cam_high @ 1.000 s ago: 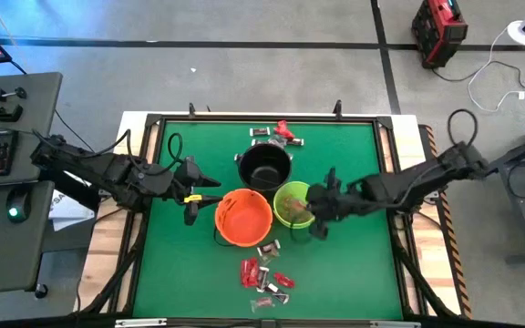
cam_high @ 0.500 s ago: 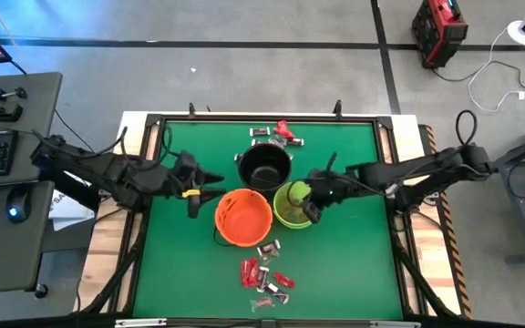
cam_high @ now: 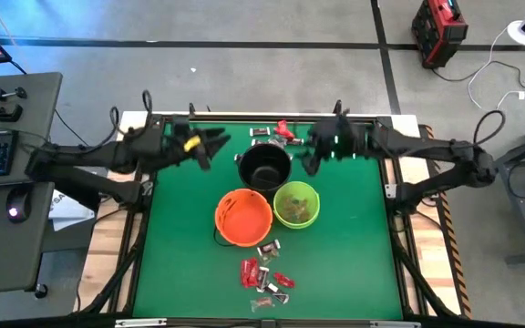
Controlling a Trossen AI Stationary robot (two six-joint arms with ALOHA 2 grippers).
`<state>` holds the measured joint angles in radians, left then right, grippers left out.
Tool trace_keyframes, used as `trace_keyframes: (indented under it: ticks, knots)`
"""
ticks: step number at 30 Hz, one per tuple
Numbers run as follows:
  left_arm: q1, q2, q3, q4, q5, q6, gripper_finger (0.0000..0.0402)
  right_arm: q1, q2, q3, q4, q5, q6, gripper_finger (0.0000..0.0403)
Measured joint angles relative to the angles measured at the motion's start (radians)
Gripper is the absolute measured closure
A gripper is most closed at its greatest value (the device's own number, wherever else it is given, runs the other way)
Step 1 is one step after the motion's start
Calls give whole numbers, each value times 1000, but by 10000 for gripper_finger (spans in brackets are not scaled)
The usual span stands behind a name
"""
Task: Sort candy by brand, put in halloween buckets
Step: Put the orange gummy into the green bucket
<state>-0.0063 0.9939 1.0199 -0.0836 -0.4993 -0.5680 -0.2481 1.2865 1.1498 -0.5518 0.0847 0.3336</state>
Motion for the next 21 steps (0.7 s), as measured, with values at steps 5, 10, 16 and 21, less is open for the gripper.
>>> trace_keyframes:
  ticks: [5, 10, 16, 21]
  knots:
    - [227, 7, 0, 6, 229, 66, 198, -264, 8, -117, 116, -212, 86, 190]
    - [432, 44, 0, 34, 414, 67, 198, -424, 58, -209, 225, -333, 233, 192]
    - [554, 104, 0, 99, 495, -61, 198, -493, 251, -233, 291, -485, 280, 192]
    - [564, 146, 0, 201, 492, -100, 198, -498, 395, -234, 317, -582, 311, 192]
